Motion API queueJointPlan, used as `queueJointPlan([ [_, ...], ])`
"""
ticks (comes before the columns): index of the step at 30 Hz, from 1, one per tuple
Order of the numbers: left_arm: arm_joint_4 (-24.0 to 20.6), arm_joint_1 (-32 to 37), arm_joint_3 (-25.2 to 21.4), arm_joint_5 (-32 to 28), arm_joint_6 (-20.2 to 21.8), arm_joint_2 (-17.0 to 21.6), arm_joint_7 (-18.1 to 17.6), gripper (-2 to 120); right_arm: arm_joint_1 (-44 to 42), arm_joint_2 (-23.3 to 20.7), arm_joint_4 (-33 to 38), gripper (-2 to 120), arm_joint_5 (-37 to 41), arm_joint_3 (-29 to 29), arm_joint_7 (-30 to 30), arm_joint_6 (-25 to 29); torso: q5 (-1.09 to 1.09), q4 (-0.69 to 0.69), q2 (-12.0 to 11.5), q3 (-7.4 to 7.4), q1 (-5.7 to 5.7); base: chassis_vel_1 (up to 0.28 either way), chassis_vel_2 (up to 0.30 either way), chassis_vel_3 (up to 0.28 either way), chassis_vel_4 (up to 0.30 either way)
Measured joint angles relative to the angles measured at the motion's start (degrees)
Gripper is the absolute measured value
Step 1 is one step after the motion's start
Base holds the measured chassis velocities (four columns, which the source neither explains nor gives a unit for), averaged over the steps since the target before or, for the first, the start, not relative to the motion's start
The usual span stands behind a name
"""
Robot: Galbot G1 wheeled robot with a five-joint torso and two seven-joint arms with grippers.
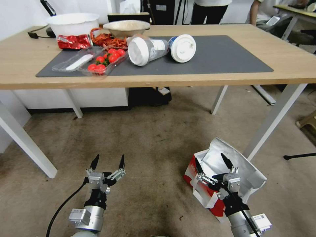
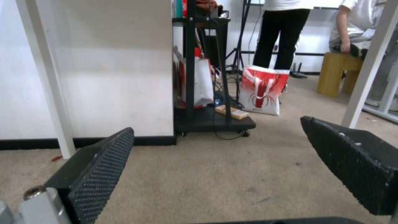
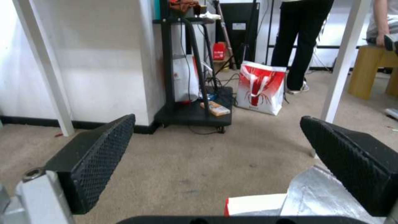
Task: Pick up the food delivery bag from the floor and place it on the table.
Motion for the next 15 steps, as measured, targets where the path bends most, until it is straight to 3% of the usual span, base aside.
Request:
queueJointPlan([
  [15, 0.4, -0.9, -0.3, -1.3, -0.1, 0.6, -0.1, 100, -0.1, 0.4, -0.2, 100, -0.2, 0.1, -0.2, -0.1, 0.00, 0.00, -3.5, -3.18, -0.35, 0.000, 0.000, 0.000, 0.000],
])
